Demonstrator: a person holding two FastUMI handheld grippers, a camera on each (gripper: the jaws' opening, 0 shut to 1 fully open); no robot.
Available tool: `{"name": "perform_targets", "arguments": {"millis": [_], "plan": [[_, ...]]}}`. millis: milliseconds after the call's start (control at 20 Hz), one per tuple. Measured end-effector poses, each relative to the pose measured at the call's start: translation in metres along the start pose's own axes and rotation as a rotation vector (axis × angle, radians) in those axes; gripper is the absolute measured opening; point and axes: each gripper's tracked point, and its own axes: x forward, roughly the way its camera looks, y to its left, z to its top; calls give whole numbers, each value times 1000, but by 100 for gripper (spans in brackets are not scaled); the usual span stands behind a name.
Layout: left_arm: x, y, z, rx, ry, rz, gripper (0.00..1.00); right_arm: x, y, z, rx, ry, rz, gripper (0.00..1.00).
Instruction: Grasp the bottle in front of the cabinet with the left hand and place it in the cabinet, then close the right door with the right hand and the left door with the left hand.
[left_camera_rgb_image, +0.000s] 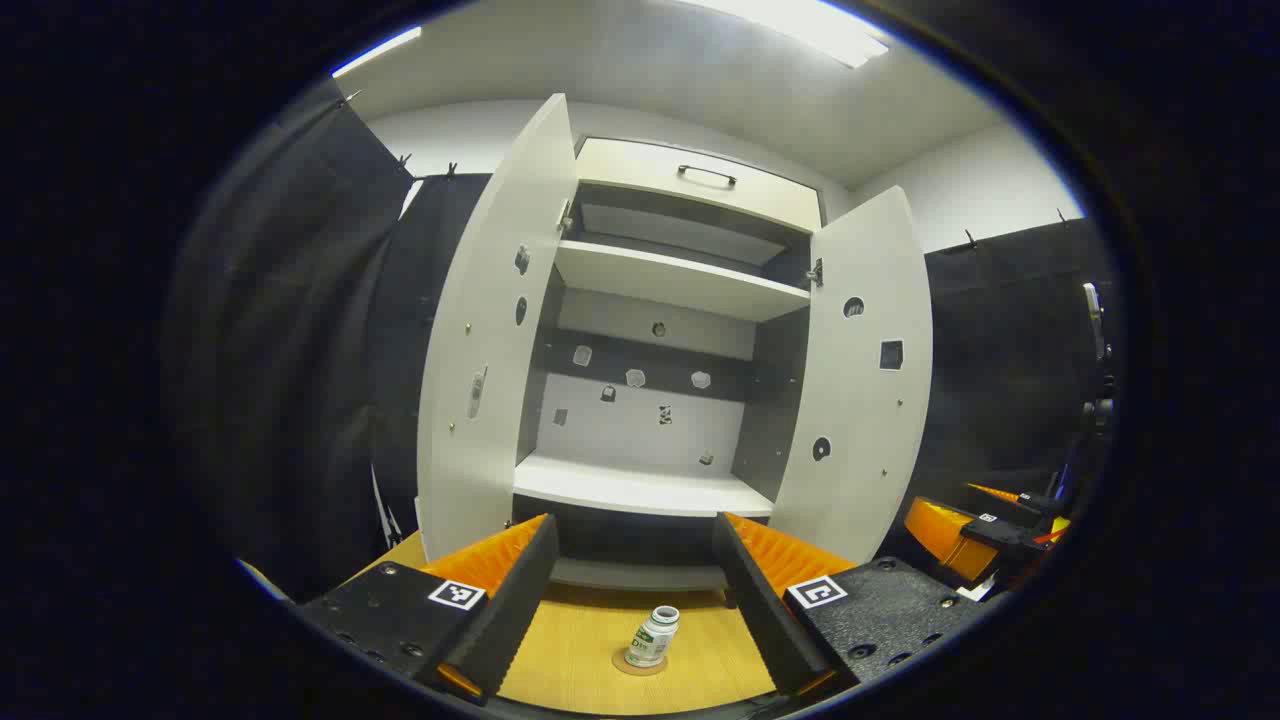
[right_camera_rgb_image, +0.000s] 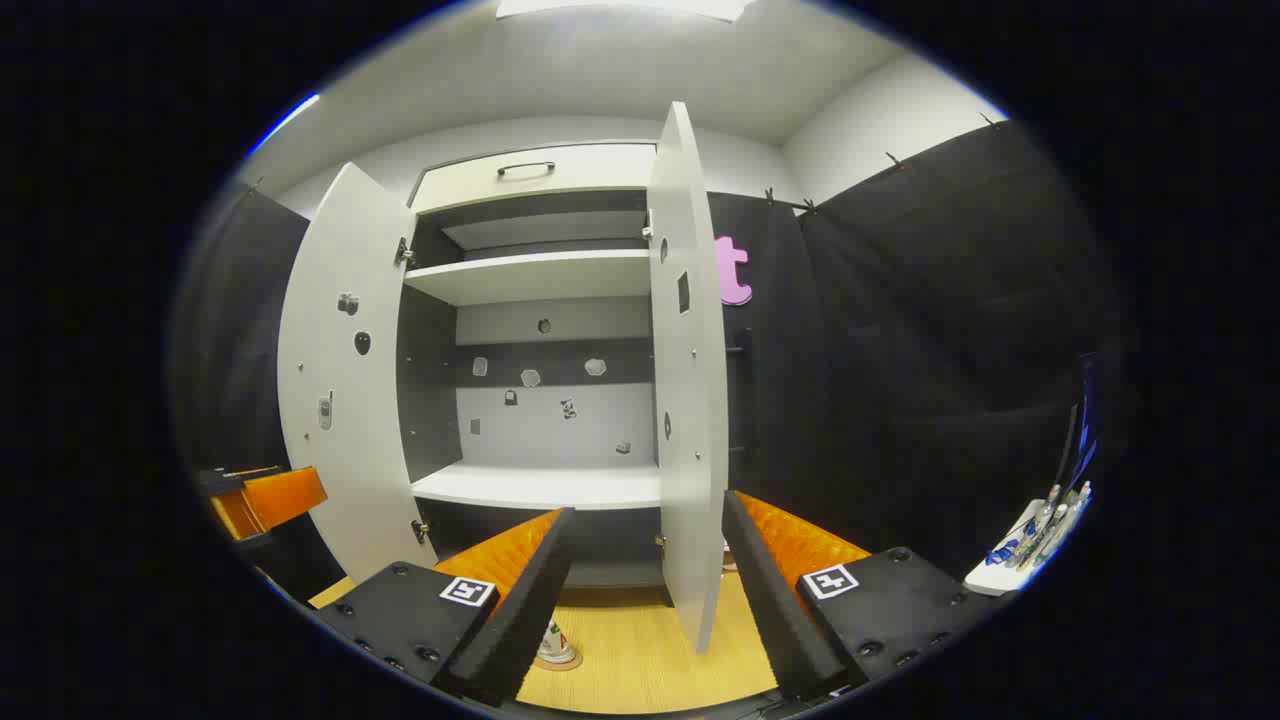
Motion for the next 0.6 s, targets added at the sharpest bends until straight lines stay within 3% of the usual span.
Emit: {"name": "perform_targets", "arguments": {"millis": [50,250,600], "plan": [[0,4,1,-8,4,13,96,2,2,2,-13,0,5,95],[-2,17,6,-14,-10,48,92,-1,19,12,-25,-32,47,95],[4,21,14,37,-9,60,95,14,35,-1,-32,13,98,95]]}}
